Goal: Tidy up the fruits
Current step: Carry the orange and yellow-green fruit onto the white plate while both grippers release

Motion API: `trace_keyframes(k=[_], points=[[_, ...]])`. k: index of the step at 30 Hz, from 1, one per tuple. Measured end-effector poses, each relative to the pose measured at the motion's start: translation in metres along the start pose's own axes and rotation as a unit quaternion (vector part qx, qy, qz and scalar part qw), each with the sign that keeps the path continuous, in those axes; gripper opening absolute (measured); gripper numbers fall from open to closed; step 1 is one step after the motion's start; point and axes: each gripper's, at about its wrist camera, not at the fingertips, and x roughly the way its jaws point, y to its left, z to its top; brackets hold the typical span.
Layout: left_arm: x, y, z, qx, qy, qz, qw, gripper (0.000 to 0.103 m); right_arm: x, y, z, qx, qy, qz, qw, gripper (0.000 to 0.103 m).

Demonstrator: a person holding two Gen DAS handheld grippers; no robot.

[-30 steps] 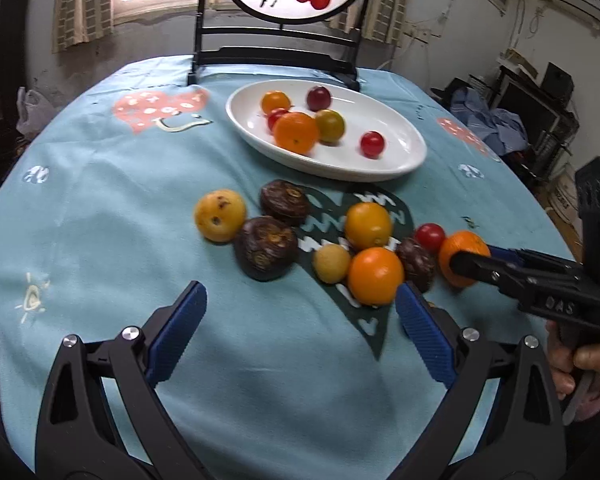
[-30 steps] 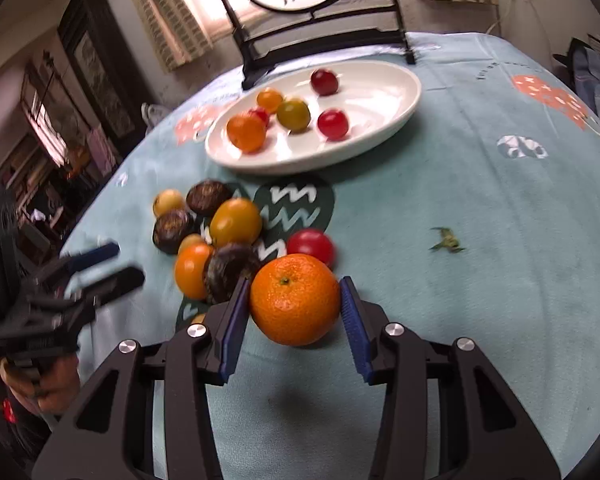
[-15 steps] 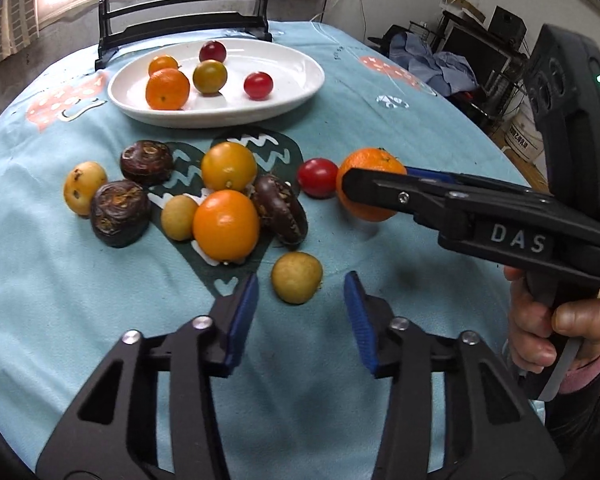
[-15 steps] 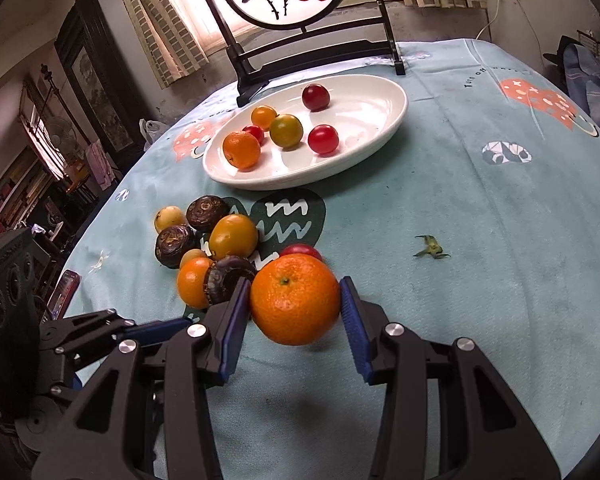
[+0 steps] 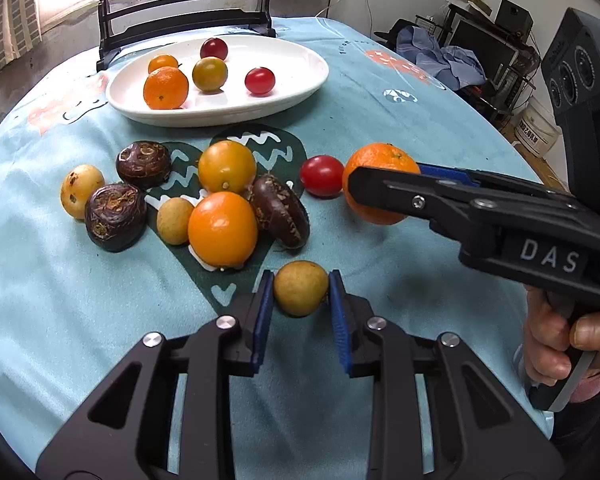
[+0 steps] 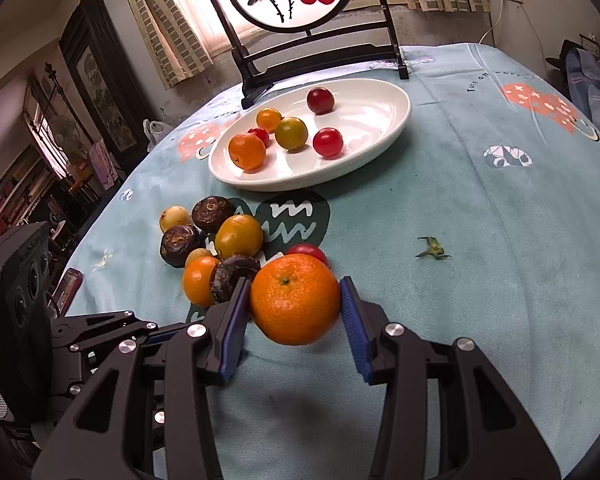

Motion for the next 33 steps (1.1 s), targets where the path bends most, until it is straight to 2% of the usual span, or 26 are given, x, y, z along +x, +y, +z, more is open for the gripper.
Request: trace_keyframes(k=[5,8,12,16,19,23,30,31,32,33], points=[[-0.019,0.006,0.000,0.001,-0.021,-0.010,0.9997,0.028,-0.003,0.002,0.000,0.000,-0.003,0.024,1.000,0.046],[-0.038,0.018,0.015,-0.001,-0.044,-0.013,0.9989,0.028,-0.007,0.011,0.013,-0.016,-0.011,0.035,0.999,0.046],[-0.055,0.038,0.058,-0.011,-0.086,0.000,0.9962,0.028,-0.008,0.021,0.051,-0.034,-0.045,0.025,0.998,0.046],[-0.040,0.059,0.111,-0.035,-0.101,0.019,0.9941,0.028,0.009,0.021,0.091,-0.038,-0.075,0.003,0.996,0.046],[-0.016,0.074,0.144,-0.050,-0.096,0.040,0.9933,0.028,0.033,0.014,0.113,-0.035,-0.083,-0.024,0.996,0.046],[0.018,0.093,0.173,-0.065,-0.069,0.058,0.9938,0.028,0.066,-0.004,0.128,-0.021,-0.064,-0.042,0.997,0.045],[0.049,0.100,0.183,-0.064,-0.046,0.069,0.9945,0.028,0.086,-0.014,0.134,-0.023,-0.048,-0.050,0.997,0.046],[0.049,0.099,0.182,-0.064,-0.047,0.075,0.9940,0.035,0.085,-0.013,0.134,-0.022,-0.047,-0.054,0.997,0.050],[0.048,0.098,0.182,-0.063,-0.049,0.082,0.9935,0.056,0.081,-0.013,0.135,-0.019,-0.047,-0.057,0.997,0.051],[0.044,0.096,0.181,-0.061,-0.057,0.097,0.9918,0.062,0.076,-0.012,0.136,-0.015,-0.049,-0.057,0.997,0.052]])
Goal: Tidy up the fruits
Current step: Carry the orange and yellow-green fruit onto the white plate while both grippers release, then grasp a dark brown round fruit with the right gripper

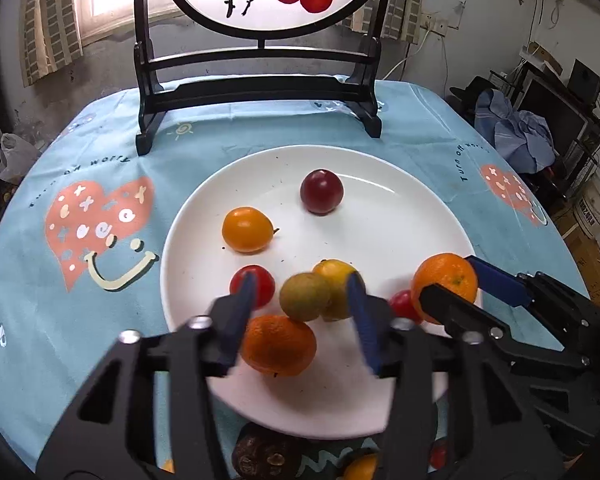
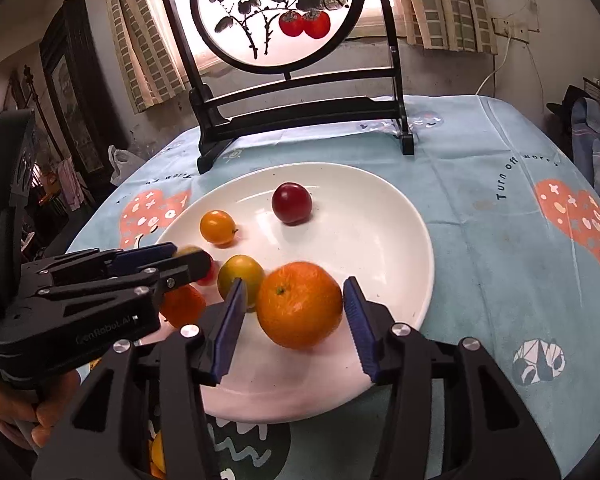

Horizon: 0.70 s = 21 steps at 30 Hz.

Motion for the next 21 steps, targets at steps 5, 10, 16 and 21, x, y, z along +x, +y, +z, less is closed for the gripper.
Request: trace_keyframes(k=[5,10,16,21], points=[[-0.040,0.005,-0.013,0.001,-0.033,-0.005,0.9994,0.079,-0.040,0.016,-0.005,-0.018,-0.041,0.016,0.999,0.056],[-0.078,0.014,-0.047,-0.009,-0.057,0.001,0.9983,0.089,-0.072,0.037,-0.030,-0.048,-0.064,0.023,0.997,0.056],[-0.097,0.030,-0.099,-0.024,-0.071,0.001,0.9971,0.095,-0.084,0.038,-0.068,-0.041,-0.042,0.047,0.997,0.056],[-0.096,0.049,-0.127,-0.047,-0.047,0.011,0.9978,0.095,-0.087,0.026,-0.090,-0.010,-0.008,0.081,0.997,0.056]])
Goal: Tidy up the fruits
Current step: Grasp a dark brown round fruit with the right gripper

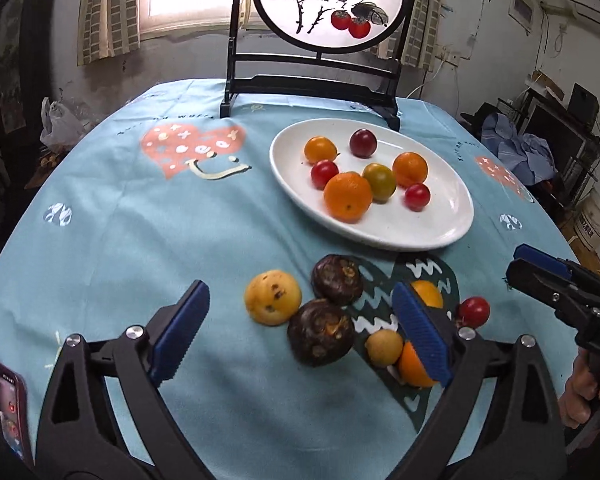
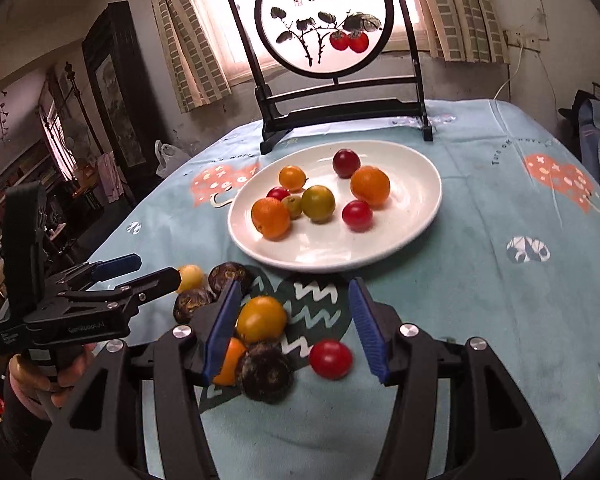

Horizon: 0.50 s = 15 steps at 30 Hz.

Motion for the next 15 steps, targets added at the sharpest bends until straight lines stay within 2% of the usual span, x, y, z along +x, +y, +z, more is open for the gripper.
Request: trace_keyframes(k=[2,4,8,15], points=[[-0.002,0.006,-0.008,-0.006,0.004,-0.001,1.0000,0.094,0.000,-0.001,-0.006,0.009,0.010,0.015,1.000,0.056],[-0.004,0.009,-0.015,-0.011,0.008,-0.002,0.9999,0.095,0.000,0.001,-0.011,0.004,0.016,0.013,1.000,0.056],[-0.003,0.008,-0.019,-0.004,0.009,0.011,0.9999,0.095,0.005,0.005,-0.020,0.004,0.049,0.036,0.998,0.056],[-0.002,0.004,-0.019,0.009,0.012,0.017,0.9997,0.095,0.015,0.012,-0.032,-0.015,0.086,0.035,0.996,0.056]])
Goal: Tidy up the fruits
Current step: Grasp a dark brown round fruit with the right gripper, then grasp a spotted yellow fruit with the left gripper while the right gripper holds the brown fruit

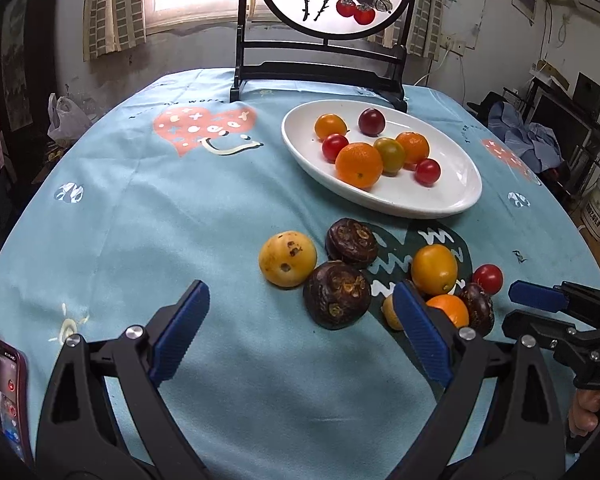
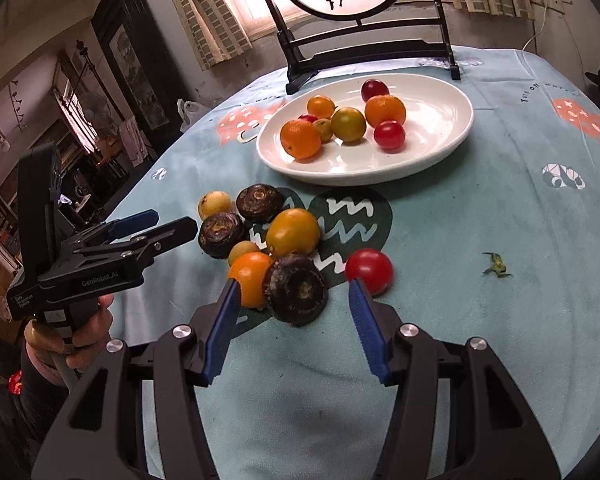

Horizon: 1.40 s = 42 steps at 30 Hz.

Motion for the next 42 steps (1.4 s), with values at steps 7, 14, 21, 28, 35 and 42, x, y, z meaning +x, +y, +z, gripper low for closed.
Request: trace_keyframes(k=[7,14,21,28,35,42], points=[[-0.001,0.003,0.001,-0.007,0.000,-0.001,1.0000,0.095,0.010,-0.001,-0.004,-0.008,0.022,-0.006,1.000,0.054],[-0.003,0.003,0.001,-0.008,0.001,-0.005,1.0000,0.095,0.020,-0.006,-0.003,0.000,0.037,0.001,0.999,0.049],[-0.007,0.006,-0.001,-0.012,-0.005,-0.011,0.9999,0.095,0.034,-0.006,0.007,-0.022,0.048,0.012,0.999,0.049],[-0.008,0.010,0.000,-0.023,-0.005,-0.011,0.9997,0.095,0.043,0.000,0.014,-0.060,0.052,0.026,0.996,0.049],[-0.007,0.007,-0.001,-0.013,-0.008,-0.001,0.9999,0.095,0.038,0.006,0.012,-0.075,0.048,0.014,0.996,0.043],[0.002,0.016,0.010,-0.028,-0.005,-0.001,0.9996,0.086,0.009,-0.012,0.018,-0.015,-0.002,0.035,0.999,0.043]])
